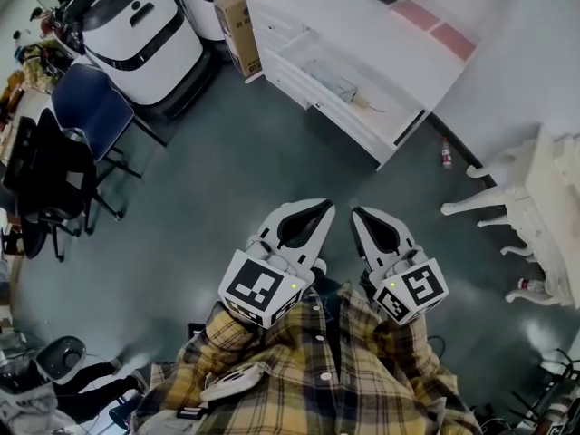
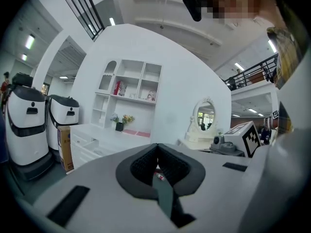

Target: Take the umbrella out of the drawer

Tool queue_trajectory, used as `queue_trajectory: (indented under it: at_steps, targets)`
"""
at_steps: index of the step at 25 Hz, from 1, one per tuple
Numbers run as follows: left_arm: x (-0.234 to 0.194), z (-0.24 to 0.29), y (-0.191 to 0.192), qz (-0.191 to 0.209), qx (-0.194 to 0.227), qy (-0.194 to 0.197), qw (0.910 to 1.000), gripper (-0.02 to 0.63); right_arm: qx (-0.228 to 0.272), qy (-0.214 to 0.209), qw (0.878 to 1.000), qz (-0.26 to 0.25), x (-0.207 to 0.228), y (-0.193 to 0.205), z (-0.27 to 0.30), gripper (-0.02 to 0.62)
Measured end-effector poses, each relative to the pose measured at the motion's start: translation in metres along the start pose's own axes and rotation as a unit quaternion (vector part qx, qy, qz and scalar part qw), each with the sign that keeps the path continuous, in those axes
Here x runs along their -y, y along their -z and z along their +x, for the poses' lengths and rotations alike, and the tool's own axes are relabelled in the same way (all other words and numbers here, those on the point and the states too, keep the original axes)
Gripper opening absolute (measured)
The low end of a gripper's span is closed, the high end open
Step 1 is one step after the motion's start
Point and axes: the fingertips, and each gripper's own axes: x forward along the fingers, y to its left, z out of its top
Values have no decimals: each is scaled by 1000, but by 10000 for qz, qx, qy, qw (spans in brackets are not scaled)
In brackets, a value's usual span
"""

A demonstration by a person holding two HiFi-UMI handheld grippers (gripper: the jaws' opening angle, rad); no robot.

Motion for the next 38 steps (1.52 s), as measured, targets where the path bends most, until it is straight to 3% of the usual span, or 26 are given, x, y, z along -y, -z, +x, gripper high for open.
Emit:
queue_trajectory:
  at_steps: [12,25,38]
  targets:
    - [-54,27,-1,-200,-56,-100,9997,21,-205,-86,9996,145,23,1,49,17]
    - [-181,95,-43,-243,-56,-79,9997,21,-300,-65,9994,144,81,-39,176,17]
    - [-292,127,-68,-194,-82,69,9998,21,-246,357,9989,155,122,-62,273,17]
